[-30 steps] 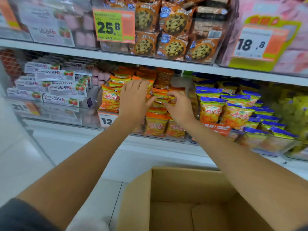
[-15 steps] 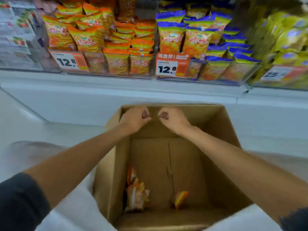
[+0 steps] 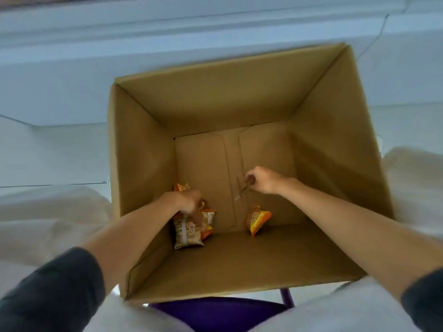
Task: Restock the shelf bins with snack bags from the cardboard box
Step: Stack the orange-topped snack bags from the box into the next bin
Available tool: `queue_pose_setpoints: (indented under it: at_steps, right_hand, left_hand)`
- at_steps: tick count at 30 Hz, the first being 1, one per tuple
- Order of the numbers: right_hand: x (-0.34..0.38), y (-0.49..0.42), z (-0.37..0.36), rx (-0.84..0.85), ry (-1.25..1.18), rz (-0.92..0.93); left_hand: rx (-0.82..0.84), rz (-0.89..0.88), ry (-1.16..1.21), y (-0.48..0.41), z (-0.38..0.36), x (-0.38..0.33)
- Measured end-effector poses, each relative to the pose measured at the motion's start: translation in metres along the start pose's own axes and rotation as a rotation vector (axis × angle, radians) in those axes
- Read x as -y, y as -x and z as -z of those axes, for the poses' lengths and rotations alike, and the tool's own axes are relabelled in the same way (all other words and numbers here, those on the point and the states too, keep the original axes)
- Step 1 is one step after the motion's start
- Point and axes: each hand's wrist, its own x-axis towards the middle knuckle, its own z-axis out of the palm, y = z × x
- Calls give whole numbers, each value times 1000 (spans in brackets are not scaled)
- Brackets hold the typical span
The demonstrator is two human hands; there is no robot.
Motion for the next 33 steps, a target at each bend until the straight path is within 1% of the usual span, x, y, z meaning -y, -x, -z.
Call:
queue_pose_setpoints:
  at_steps: [2, 5, 7, 8, 10, 11, 12, 13, 14, 15, 16, 18, 20, 21, 23, 24, 26, 28, 31, 33]
  right_hand:
    - [-1, -3, -2, -7, -28, -7]
    - [2, -3, -2, -21, -75, -4]
    - [6, -1, -2, -27, -115, 9]
    - [10, 1, 0, -26, -158, 14]
    - [20, 7, 8, -4, -298, 23]
    - [28, 11, 14, 18, -368, 33]
    - [34, 14, 18, 46, -413, 49]
    - [40, 19, 23, 76, -431, 70]
    - [45, 22, 25, 101, -434, 94]
    - [49, 25, 27, 113, -435, 116]
    - [51, 26, 27, 102, -446, 138]
    - [51, 28, 26, 19, -506, 165]
    - [46, 29, 26, -71, -590, 147]
    - [43, 29, 26, -83, -631, 119]
    - [36, 29, 25, -58, -706, 60]
    - [33, 28, 24, -28, -736, 45]
    - [29, 26, 22, 51, -744, 21]
    - [20, 25, 16, 150, -635, -30]
    - [-3, 22, -8, 280, -337, -171]
    - [-20, 18, -31, 368, -206, -245]
  left_hand:
    - [37, -6, -44, -1, -4, -2]
    - [16, -40, -68, 0, -3, -7]
    - [-20, -40, 7, -2, -1, -8]
    - [-68, -54, 83, -1, 2, -7]
    - [-233, -56, 327, 3, 10, -8]
    - [-321, -37, 501, 6, 17, -10]
    - [-380, -6, 726, 10, 23, -14]
    - [-382, 39, 978, 14, 29, -19]
    - [-338, 78, 1196, 20, 35, -23]
    - [-280, 102, 1348, 26, 41, -26]
    - [-214, 109, 1450, 30, 45, -27]
    - [-88, 95, 1550, 38, 50, -27]
    - [-16, 43, 1559, 46, 51, -28]
    - [-9, -5, 1491, 48, 51, -29]
    - [-68, -106, 1304, 53, 46, -35]
    - [-102, -158, 1270, 53, 43, -37]
    - [-152, -226, 1319, 45, 34, -38]
    - [-243, -190, 1345, 33, 24, -37]
    - [-420, -73, 1277, 18, 11, -35]
    - [-423, -48, 1263, 10, 4, -35]
